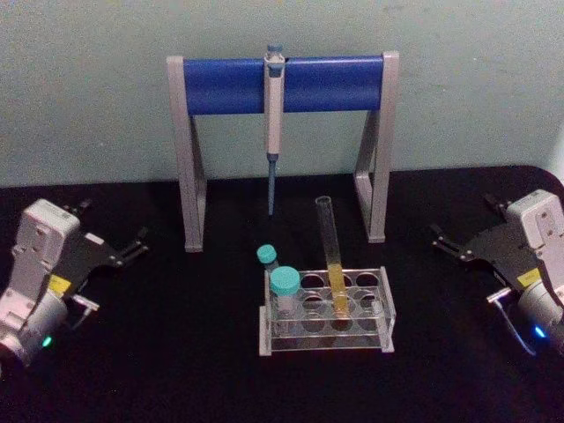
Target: Pick up the test tube from the test tube rack, shake it, then place it back into the test tube rack.
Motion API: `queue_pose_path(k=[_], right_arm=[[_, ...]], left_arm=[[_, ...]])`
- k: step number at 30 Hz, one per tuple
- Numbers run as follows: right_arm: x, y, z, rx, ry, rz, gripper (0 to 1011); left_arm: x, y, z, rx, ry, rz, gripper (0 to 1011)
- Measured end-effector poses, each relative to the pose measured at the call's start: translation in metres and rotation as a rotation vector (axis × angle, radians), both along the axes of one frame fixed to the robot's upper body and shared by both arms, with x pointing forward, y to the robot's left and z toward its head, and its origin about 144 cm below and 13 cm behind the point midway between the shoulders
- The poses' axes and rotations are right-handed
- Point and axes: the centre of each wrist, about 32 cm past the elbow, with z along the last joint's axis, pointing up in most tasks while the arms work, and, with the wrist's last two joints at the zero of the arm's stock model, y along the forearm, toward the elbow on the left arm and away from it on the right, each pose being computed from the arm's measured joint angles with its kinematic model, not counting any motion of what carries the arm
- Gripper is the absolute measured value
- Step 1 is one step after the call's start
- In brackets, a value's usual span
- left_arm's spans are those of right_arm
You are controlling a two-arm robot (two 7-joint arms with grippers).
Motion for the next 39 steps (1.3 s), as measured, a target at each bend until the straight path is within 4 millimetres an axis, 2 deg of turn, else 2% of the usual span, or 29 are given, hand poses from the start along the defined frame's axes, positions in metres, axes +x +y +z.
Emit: queue_pose_path(k=[39], right_arm=[[0.0,0.0,0.0,0.0,0.0,0.0,1000]], left_arm=[[0.0,0.0,0.0,0.0,0.0,0.0,1001]])
